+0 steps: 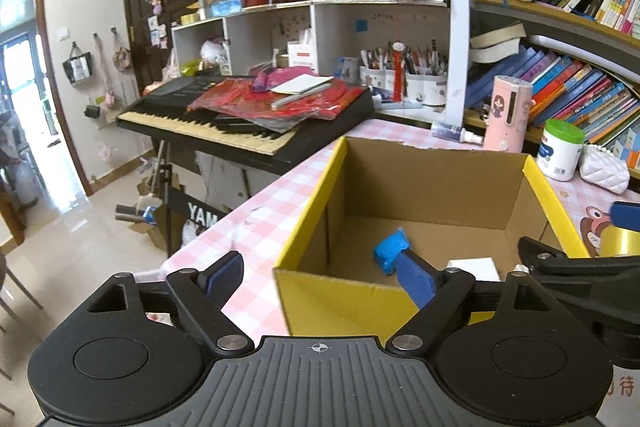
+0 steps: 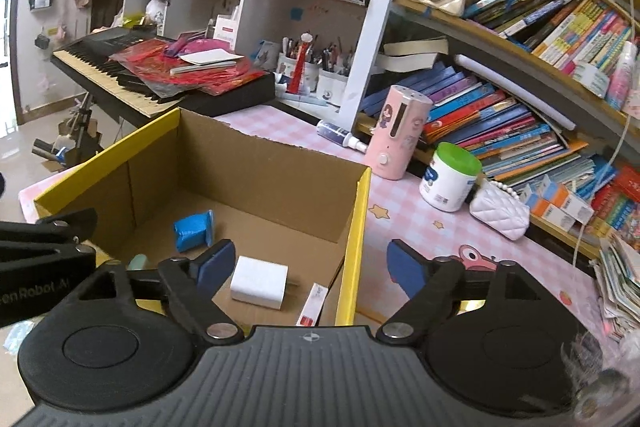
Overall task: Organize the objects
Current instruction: 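Withdraw both tools from the yellow box back toward the plush toys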
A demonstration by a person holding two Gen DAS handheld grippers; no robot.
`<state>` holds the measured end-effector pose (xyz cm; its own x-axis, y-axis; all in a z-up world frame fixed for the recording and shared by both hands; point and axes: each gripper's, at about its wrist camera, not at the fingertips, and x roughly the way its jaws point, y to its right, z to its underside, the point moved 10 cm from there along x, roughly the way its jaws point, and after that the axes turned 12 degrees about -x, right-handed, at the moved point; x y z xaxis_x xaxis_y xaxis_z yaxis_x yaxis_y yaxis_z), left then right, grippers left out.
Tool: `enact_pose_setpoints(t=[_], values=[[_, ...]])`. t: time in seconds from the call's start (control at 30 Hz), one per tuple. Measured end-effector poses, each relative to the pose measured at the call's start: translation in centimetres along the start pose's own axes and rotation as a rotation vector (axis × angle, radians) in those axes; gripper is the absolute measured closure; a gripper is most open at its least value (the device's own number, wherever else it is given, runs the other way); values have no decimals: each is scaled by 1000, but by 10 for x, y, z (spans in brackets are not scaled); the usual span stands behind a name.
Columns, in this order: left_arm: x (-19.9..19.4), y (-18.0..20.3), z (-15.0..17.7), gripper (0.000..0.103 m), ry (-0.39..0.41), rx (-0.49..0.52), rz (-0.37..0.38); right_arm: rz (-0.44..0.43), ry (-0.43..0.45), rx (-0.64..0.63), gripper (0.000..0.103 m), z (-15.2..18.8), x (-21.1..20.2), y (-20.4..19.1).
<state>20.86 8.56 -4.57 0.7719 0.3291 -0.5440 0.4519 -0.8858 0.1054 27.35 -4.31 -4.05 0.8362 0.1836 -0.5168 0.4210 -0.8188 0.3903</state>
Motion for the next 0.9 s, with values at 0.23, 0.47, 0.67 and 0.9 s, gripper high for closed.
enact_pose_setpoints(t=[0.23, 0.47, 0.67, 0.9], values=[[-13, -16, 15, 14, -13, 11, -23, 44, -10, 7, 6, 16, -20, -10], [-32, -32, 31, 10, -28, 29, -14, 57, -51, 26, 4, 35, -42, -26], [-51, -51, 52, 10, -59, 54, -8, 55, -89, 37, 3, 56, -68, -46], [-70, -72, 72, 10, -99, 80, -3, 41, -127, 73, 3, 76, -94, -70]])
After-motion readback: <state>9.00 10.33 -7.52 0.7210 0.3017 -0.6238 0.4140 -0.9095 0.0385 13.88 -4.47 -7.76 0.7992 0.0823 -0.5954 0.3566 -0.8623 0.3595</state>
